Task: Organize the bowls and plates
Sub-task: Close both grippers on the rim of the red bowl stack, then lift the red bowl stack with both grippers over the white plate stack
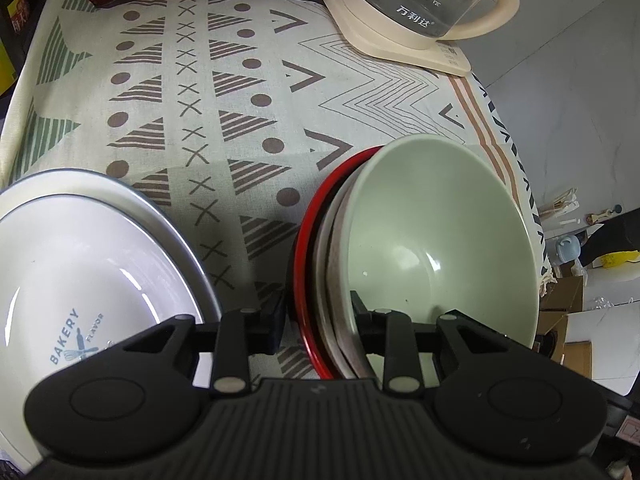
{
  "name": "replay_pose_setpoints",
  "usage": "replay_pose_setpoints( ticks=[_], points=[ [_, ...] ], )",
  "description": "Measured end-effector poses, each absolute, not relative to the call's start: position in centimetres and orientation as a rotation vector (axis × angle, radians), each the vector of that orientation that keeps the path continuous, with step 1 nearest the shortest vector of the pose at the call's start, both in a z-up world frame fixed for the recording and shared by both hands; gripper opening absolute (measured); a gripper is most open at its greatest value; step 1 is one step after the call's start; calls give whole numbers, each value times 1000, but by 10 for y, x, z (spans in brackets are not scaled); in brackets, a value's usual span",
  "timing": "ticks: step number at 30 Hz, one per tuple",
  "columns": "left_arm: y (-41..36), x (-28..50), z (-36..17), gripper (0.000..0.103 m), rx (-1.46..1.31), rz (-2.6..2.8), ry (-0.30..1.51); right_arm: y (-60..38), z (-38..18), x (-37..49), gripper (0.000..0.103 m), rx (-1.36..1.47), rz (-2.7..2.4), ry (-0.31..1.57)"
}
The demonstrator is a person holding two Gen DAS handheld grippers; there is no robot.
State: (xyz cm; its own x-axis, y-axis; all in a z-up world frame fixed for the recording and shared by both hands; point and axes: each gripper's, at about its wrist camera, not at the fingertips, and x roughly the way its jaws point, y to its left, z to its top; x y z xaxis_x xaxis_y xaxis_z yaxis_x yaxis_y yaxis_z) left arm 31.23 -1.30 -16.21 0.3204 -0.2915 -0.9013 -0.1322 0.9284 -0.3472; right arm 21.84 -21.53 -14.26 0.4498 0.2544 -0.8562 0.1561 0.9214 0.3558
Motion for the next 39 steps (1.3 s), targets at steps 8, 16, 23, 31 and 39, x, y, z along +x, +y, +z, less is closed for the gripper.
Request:
replay_pose_setpoints(
  ticks=[8,16,23,31,39],
  points=[
    [-6,306,-154,30,-399,-93,1225,-213,-136,216,33,404,79,1089],
    [3,296,-136,30,-402,-61,1176,-207,-122,213,33,394,122,1050],
    [13,286,-123,31,-415,-27,1137,-201,-108,212,33,388,167,1016],
    [30,271,-108,31,-440,26,1094,-188,-96,213,33,367,228,987],
    [51,253,-104,31,-475,91,1067,-169,-87,213,33,344,292,972]
  ],
)
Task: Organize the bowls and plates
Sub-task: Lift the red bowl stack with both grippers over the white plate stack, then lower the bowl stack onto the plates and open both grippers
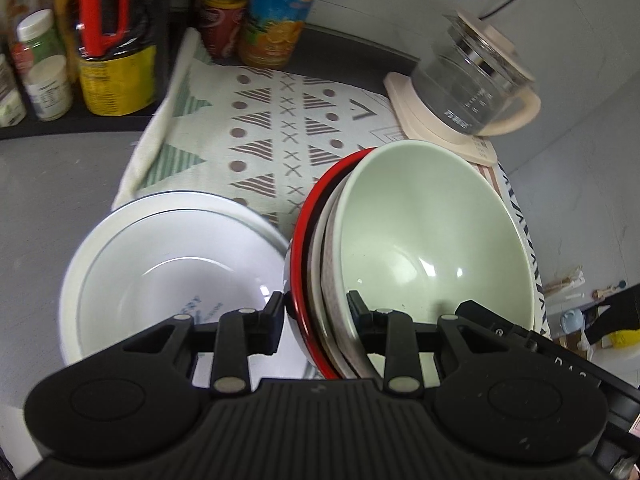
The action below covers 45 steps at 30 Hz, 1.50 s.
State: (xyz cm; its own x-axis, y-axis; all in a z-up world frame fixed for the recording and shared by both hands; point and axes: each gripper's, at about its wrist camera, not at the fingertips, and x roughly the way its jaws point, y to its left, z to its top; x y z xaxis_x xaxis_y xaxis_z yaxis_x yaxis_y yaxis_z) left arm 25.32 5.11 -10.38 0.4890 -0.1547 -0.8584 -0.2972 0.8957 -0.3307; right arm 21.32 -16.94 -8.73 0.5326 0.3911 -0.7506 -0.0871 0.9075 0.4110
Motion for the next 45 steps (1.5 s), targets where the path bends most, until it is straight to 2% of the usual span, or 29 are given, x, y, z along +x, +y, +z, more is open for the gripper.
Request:
replay_pose_setpoints(
  ticks=[26,45],
  points=[
    [134,188,-102,31,-591,292,1006,-74,-89,208,33,225,502,1014],
    [153,175,-118,31,-651,316,1003,-41,-99,196,35,164,532,1057]
  ],
)
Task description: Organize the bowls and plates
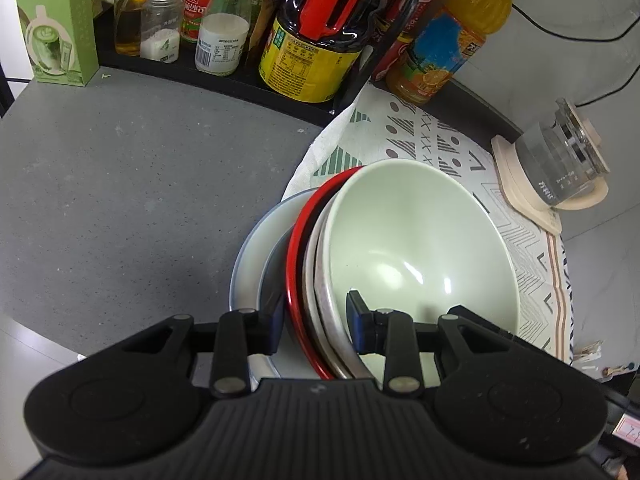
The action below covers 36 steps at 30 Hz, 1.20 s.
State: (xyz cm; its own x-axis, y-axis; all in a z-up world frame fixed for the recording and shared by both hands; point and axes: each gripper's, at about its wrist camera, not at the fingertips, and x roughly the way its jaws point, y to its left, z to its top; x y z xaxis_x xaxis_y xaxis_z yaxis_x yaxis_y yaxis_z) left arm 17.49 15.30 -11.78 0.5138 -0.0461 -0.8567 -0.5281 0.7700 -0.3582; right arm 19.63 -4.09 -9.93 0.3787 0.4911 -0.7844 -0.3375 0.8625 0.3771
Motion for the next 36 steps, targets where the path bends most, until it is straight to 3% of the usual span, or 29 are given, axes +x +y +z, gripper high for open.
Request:
replay_pose_setpoints(
  ticks=[6,10,13,15,18,21,25,36],
  points=[
    [154,178,-118,31,-656,307,1013,-41,-101,199,37,168,537,1063],
    [152,180,-111,40,-637,303,1018,-43,-101,199,43,176,527,1075],
    [149,179,-103,63,-618,301,1002,-46,-97,196,61,177,523,1054],
    [147,178,-98,80,-611,306,993,-49,-93,195,79,181,526,1037],
    [147,174,-92,83,-615,306,982,-57,-87,194,94,211,522,1001],
    [145,169,-85,90,-609,307,959,-65,-84,195,103,236,524,994],
    [138,163,-77,103,-578,317,939,-71,-77,188,103,220,531,967],
    [109,143,-56,103,-494,331,887,-97,-56,166,103,206,517,906]
  ],
)
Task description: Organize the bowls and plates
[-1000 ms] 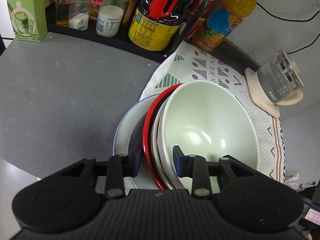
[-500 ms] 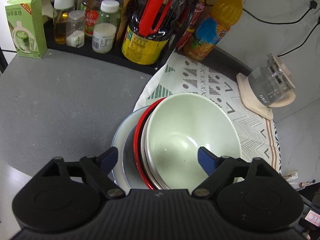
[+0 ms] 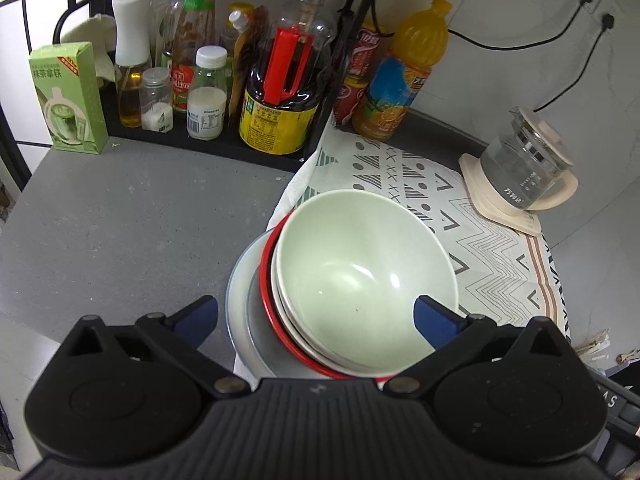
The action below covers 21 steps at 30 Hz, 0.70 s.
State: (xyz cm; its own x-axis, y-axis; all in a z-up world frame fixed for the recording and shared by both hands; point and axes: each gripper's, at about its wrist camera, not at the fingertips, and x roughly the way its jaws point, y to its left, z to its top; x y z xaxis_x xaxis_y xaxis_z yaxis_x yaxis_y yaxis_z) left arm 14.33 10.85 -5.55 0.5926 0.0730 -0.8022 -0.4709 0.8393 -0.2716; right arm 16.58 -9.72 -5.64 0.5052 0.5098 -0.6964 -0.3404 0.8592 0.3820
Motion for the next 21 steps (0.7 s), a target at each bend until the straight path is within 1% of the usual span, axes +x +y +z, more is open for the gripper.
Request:
replay_pose_setpoints(
  ticks=[4,9,17,21],
  points=[
    [100,136,-54,103,-491,341,888,-113,-48,156,103,208,501,886],
    [84,120,-45,103,-456,338,843,-136,-46,141,103,226,474,863],
    [54,97,-39,103,-397,321,856,-167,-39,110,103,201,440,794],
    [47,82,-32,103,-391,321,856,-178,-36,93,103,189,415,788]
  ],
)
